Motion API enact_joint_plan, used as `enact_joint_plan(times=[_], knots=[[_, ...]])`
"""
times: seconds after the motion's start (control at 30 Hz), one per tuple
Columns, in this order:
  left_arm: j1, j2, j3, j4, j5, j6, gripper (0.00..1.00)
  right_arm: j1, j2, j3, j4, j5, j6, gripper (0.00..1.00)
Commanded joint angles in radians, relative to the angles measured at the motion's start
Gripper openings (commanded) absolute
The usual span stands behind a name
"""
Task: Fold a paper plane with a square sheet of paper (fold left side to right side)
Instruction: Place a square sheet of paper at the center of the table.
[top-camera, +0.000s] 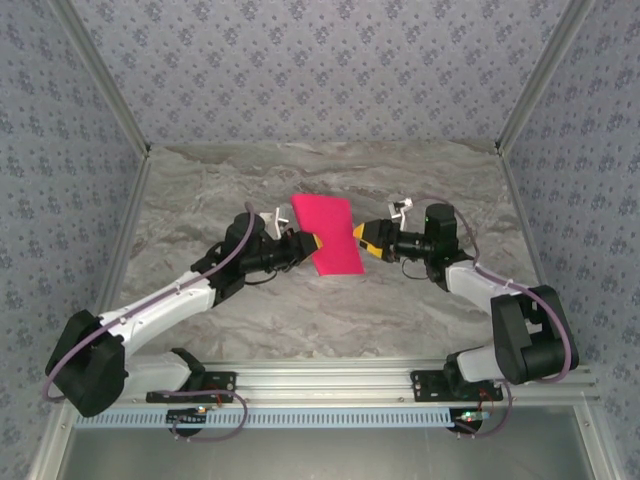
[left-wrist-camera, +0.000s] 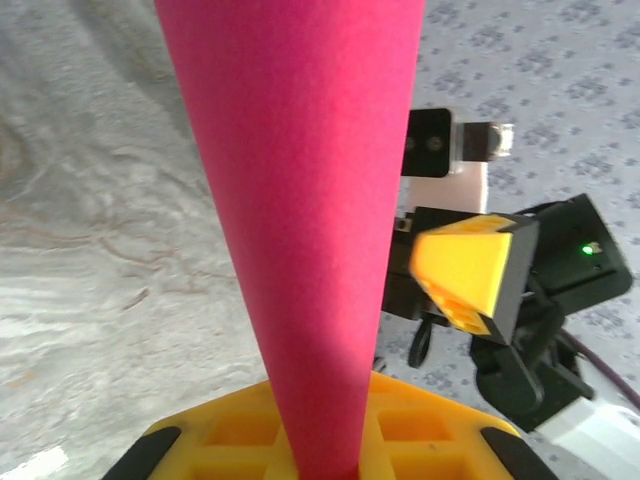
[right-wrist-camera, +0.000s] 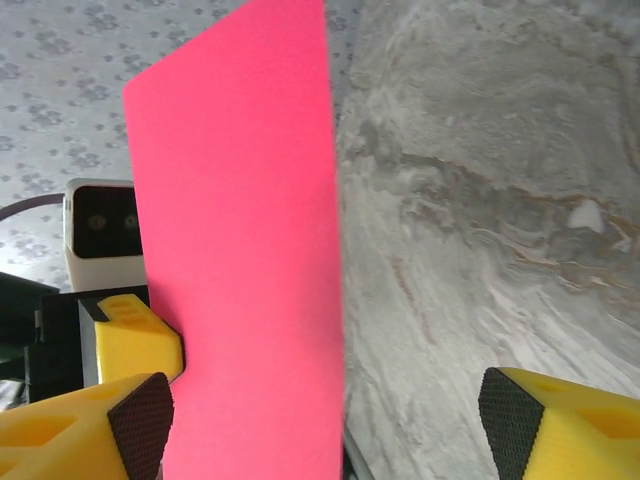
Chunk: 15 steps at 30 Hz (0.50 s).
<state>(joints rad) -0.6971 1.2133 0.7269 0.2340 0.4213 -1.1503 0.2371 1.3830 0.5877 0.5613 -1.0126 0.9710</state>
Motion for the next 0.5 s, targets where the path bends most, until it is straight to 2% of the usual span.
enact_joint_plan(times=[0.0, 0.1, 0.2, 0.33, 0.47], knots=[[0.003, -0.021, 0.014, 0.067, 0.052, -0.014, 0.14, 0.010, 0.010, 0.016, 0.159, -0.050, 0.126, 0.84], [0.003, -0.023, 0.017, 0.082, 0.066, -0.017, 0.15, 0.033, 0.015, 0.036, 0.166, -0.053, 0.145, 0.80], [0.003, -0.021, 0.023, 0.069, 0.075, -0.013, 0.15, 0.053, 0.015, 0.057, 0.162, -0.053, 0.145, 0.71], [0.003, -0.025, 0.031, 0.023, 0.073, 0.007, 0.16, 0.060, -0.003, 0.084, 0.068, -0.039, 0.087, 0.40], [0.005, -0.041, 0.039, -0.060, 0.052, 0.045, 0.18, 0.057, -0.043, 0.103, -0.069, -0.016, -0.005, 0.18]])
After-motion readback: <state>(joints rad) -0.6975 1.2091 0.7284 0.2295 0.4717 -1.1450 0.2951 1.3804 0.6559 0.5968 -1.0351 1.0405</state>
